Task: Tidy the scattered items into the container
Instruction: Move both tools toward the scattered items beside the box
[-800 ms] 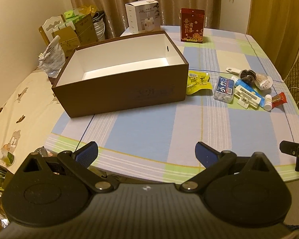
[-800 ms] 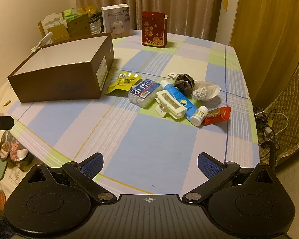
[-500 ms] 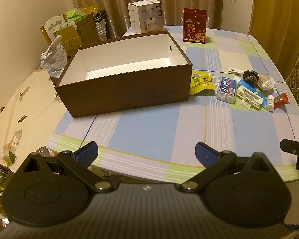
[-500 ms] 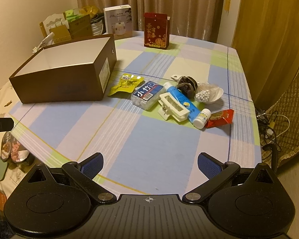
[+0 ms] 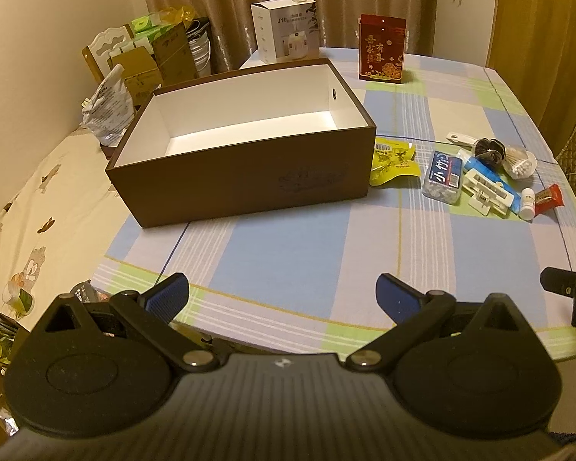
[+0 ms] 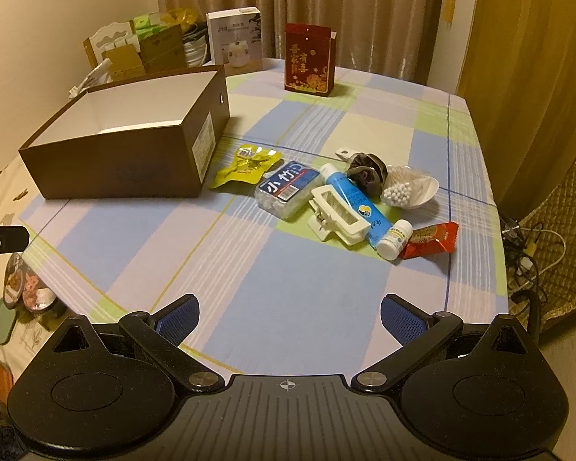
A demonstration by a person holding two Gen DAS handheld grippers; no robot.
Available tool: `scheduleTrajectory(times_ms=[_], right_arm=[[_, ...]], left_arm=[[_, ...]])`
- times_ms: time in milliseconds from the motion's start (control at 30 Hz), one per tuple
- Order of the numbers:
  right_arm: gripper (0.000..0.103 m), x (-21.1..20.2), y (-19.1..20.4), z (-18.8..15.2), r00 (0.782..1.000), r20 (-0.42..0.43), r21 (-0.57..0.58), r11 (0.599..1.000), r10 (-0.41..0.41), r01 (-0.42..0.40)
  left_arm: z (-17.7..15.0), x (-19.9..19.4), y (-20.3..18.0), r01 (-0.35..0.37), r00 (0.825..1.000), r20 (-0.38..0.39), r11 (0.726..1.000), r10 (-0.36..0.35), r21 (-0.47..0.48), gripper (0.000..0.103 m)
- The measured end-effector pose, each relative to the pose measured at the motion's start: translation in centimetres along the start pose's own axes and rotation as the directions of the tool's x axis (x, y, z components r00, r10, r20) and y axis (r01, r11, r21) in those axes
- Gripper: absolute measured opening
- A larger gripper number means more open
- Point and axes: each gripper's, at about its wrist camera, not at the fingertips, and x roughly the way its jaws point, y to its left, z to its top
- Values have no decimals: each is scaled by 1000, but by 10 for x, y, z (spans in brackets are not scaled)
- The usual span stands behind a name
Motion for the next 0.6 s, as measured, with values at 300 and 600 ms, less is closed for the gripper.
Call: scheduleTrajectory(times_ms=[300,600], right_arm=[[103,8,-9,6,1000,-9,-9,1000,12,-12],[103,14,-25,11,999,1,-1,999,40,-40]], left_arm=[[6,8,-6,-7,1000,-14,1000,7,-10,102],[15,20,-18,-1,1000,-29,1000,0,-8,102]])
